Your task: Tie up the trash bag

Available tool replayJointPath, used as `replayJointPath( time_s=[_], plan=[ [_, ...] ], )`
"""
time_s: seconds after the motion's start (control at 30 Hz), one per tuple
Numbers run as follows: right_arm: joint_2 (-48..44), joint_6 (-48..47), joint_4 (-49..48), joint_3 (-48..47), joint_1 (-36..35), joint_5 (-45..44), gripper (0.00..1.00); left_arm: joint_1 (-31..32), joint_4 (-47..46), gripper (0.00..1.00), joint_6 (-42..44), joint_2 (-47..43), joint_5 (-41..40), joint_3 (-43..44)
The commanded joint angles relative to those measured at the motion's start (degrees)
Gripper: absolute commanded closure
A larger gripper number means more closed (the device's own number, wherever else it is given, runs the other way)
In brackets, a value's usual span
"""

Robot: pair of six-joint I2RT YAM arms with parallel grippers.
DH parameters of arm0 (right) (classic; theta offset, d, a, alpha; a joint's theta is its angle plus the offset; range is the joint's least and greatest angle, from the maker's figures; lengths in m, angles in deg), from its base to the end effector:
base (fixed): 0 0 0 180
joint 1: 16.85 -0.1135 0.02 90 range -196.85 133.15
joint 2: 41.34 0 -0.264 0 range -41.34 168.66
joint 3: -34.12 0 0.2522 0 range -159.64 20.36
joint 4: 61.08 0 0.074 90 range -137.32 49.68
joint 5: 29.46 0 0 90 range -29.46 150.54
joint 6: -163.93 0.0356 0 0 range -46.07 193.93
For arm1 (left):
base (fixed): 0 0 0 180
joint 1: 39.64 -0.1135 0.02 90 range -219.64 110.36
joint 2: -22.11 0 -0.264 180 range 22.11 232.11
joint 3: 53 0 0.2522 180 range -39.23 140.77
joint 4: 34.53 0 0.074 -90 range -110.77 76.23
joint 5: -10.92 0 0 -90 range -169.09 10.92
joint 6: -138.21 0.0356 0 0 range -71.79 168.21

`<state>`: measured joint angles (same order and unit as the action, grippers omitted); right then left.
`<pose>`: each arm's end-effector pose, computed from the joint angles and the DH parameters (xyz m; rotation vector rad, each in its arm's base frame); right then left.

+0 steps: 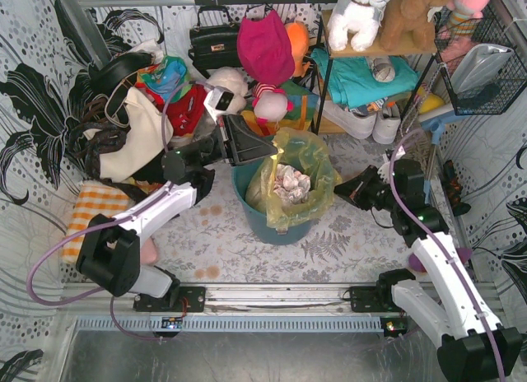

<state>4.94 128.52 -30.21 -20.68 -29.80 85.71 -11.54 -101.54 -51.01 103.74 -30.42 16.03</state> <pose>0.1771 0.0563 0.3013 0.4526 2.0737 1.1714 0.2383 -0.1576 0.3990 0.4231 1.2240 -2.2435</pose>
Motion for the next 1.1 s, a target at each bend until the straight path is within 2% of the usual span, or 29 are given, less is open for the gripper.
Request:
replayJointPath(
  time_s=[0.0,0.13,0.3,0.57,0.67,0.83,1.07],
  plan=[
    [-3.58,-1.81,2.39,-3.69,-0.32,-2.93,1.0,0.07,-8.03,1.0,0.04,-0.85,-2.77,3.23],
    [-7.28,-2.49,5.23,-5.87,-0.32,-5.74,1.0,-0.06,2.31,1.0,9.17,-3.4,-1.72,3.69],
    [-10.8,-3.04,6.11,-8.37,-0.32,-6.75,1.0,-0.06,24.95,1.0,25.38,-7.75,-1.34,3.97],
    [-12.78,-3.3,-1.3,-11.6,-0.32,-2.91,1.0,-0.06,45.29,1.0,41.13,-10.0,-1.86,1.37],
    [-11.82,-3.09,-6.14,-12.11,-0.3,-0.3,1.0,-0.07,49.63,1.0,43.53,-10.1,-2.0,-0.34],
    [-6.66,-3.51,-12.49,-14.64,-0.3,1.33,1.0,-0.06,51.06,1.0,44.82,-10.83,-2.81,-0.76],
    [4.29,-2.71,-25.42,-18.72,-0.27,2.0,1.0,-0.06,55.71,1.0,50.09,-10.33,-7.58,8.43]
  ],
)
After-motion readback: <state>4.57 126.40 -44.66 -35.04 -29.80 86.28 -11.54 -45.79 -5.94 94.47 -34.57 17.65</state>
